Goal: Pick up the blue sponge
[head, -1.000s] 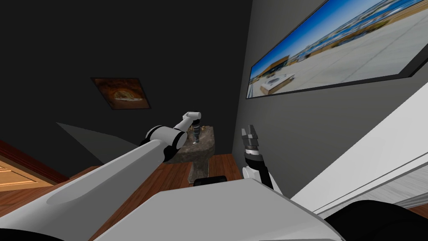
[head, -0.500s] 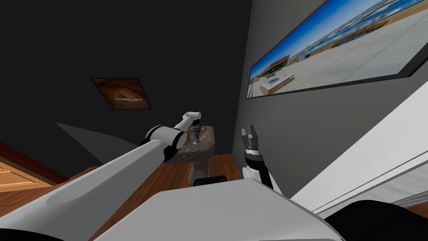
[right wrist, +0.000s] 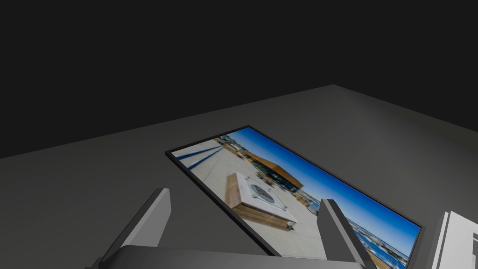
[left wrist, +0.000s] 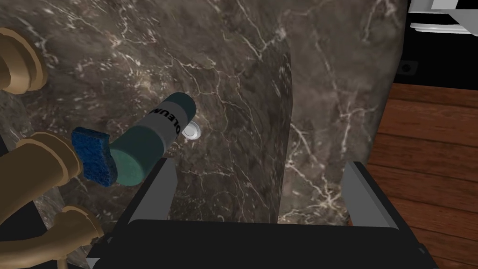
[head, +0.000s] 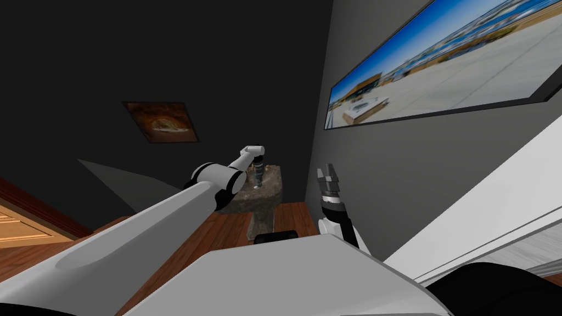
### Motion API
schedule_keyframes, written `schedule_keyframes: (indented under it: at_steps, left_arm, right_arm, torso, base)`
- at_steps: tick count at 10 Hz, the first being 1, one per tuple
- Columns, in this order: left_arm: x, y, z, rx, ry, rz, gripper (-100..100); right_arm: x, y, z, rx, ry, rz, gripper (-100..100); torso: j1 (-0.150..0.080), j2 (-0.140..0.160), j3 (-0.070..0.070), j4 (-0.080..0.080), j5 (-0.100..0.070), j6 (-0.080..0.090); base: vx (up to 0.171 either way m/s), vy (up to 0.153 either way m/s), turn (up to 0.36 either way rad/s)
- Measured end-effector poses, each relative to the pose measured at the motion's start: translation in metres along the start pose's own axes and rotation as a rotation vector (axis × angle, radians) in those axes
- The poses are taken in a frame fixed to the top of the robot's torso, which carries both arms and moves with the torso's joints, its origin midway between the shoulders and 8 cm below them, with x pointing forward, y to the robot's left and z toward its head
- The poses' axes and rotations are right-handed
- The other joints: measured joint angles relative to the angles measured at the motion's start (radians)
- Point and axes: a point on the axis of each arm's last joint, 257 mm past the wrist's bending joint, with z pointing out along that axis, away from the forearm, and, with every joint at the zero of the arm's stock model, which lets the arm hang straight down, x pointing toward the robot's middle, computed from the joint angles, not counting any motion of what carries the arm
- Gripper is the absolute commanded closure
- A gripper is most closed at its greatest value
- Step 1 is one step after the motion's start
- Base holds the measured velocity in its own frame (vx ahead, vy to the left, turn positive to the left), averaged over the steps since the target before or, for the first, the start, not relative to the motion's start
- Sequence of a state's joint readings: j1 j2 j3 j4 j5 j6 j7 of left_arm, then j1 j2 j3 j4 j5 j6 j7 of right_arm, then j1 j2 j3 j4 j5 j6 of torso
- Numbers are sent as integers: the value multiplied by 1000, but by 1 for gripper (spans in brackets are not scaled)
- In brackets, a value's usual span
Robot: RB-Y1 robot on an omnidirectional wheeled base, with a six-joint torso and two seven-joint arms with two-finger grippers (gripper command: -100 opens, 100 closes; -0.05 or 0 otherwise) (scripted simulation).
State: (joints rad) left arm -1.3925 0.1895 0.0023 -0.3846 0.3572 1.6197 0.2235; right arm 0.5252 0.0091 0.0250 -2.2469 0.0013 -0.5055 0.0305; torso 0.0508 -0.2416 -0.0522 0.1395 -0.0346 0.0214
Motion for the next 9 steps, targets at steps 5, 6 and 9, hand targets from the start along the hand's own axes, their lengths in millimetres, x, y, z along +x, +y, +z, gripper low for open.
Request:
schedule_keyframes:
  at_steps: [5, 6, 9]
  left_arm:
    - [27, -1, -9, 12, 77, 14, -100]
    - [34, -1, -12, 12, 98, 16, -100]
    - [38, 2, -11, 0, 123, -3, -100]
  right_arm:
    - [0, 0, 0, 0, 0, 0, 0]
    - [0, 0, 0, 0, 0, 0, 0]
    - [0, 0, 0, 0, 0, 0, 0]
  torso:
    - [0, 0, 0, 0, 0, 0]
    - [0, 0, 0, 0, 0, 0]
    - [1, -1, 0, 0, 0, 0]
  base:
    - [-1, -29, 75]
    - [-5, -28, 107]
    - [13, -21, 19]
